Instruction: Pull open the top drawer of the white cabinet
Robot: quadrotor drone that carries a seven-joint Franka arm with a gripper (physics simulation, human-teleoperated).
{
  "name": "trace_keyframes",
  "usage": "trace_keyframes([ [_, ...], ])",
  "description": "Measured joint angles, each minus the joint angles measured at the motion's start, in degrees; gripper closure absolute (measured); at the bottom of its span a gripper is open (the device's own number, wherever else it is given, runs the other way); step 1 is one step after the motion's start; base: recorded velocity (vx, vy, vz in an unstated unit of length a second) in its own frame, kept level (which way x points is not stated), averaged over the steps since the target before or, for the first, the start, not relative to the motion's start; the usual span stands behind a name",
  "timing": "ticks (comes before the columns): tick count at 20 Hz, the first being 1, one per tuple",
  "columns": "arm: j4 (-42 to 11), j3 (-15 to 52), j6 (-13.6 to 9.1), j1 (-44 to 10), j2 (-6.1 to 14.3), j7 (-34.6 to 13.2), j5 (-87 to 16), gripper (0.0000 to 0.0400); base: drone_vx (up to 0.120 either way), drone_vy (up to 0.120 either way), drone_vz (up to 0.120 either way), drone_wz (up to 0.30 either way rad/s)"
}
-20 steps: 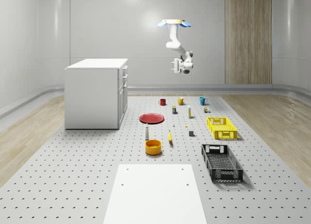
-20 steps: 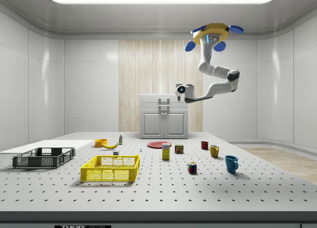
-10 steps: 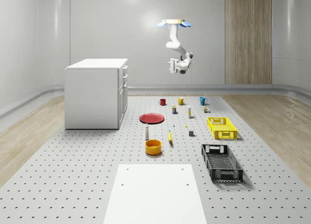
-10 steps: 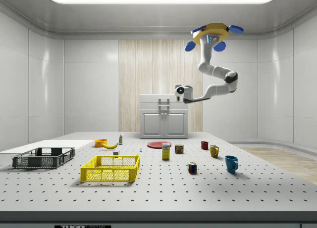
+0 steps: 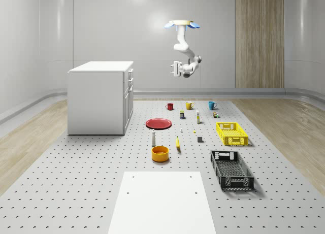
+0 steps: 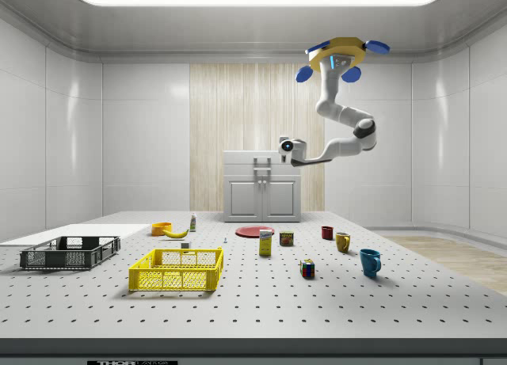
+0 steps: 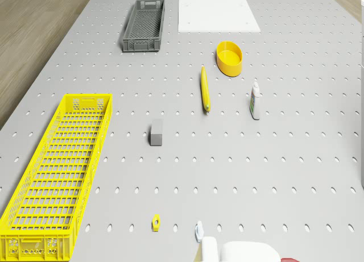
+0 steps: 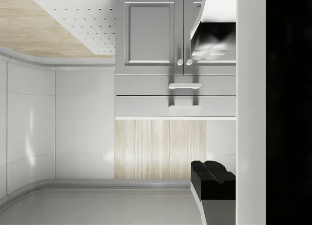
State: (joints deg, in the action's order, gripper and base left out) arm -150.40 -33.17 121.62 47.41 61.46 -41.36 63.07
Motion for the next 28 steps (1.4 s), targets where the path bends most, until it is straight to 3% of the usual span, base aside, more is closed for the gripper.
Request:
trace_keyframes([
  [15, 1.9, 9.0, 7.8, 5.0, -8.9, 7.0, 14.5, 0.0095, 0.0, 0.0, 0.0, 0.0],
  [28, 6.5, 16.8, 10.5, 5.8, -18.8, 13.1, 27.0, 0.0095, 0.0, 0.0, 0.0, 0.0],
])
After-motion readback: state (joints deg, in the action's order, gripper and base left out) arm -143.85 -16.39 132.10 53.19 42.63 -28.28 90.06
